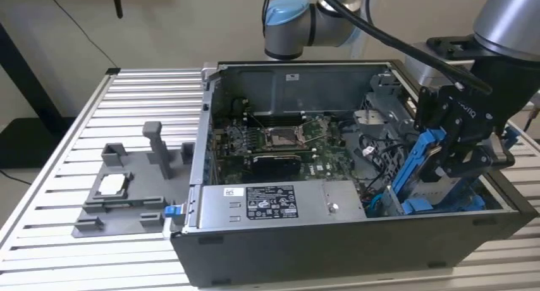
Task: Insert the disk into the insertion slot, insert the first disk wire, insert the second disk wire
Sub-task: 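Insert the disk into the insertion slot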
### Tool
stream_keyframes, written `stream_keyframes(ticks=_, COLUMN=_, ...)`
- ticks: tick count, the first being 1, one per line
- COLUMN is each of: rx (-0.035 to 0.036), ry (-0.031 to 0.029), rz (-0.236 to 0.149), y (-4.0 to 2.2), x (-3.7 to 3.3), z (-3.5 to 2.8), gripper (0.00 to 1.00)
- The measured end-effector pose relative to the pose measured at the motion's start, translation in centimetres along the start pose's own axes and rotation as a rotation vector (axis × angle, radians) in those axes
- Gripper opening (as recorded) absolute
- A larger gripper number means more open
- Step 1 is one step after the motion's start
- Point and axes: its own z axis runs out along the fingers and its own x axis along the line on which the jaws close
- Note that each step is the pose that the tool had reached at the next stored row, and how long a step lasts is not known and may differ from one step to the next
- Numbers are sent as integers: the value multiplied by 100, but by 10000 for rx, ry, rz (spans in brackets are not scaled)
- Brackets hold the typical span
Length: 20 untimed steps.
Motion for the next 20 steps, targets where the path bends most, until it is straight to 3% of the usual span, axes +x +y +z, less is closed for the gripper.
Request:
stream_keyframes(ticks=2, rx=0, ry=-10, rz=0, y=0, x=0, z=-1, gripper=35)
stream_keyframes(ticks=4, rx=0, ry=-24, rz=-1, y=0, x=0, z=0, gripper=46)
stream_keyframes(ticks=6, rx=0, ry=-34, rz=-1, y=0, x=0, z=0, gripper=46)
stream_keyframes(ticks=7, rx=0, ry=-39, rz=-1, y=0, x=0, z=0, gripper=53)
stream_keyframes(ticks=10, rx=0, ry=-43, rz=-1, y=0, x=0, z=-13, gripper=53)
stream_keyframes(ticks=15, rx=9, ry=-44, rz=-2, y=6, x=-10, z=-179, gripper=53)
stream_keyframes(ticks=17, rx=24, ry=-44, rz=-2, y=7, x=-16, z=-216, gripper=53)
stream_keyframes(ticks=18, rx=53, ry=-46, rz=-1, y=8, x=-19, z=-218, gripper=53)
stream_keyframes(ticks=19, rx=155, ry=-46, rz=-1, y=9, x=-21, z=-218, gripper=53)
stream_keyframes(ticks=20, rx=328, ry=-44, rz=-3, y=9, x=-25, z=-219, gripper=53)
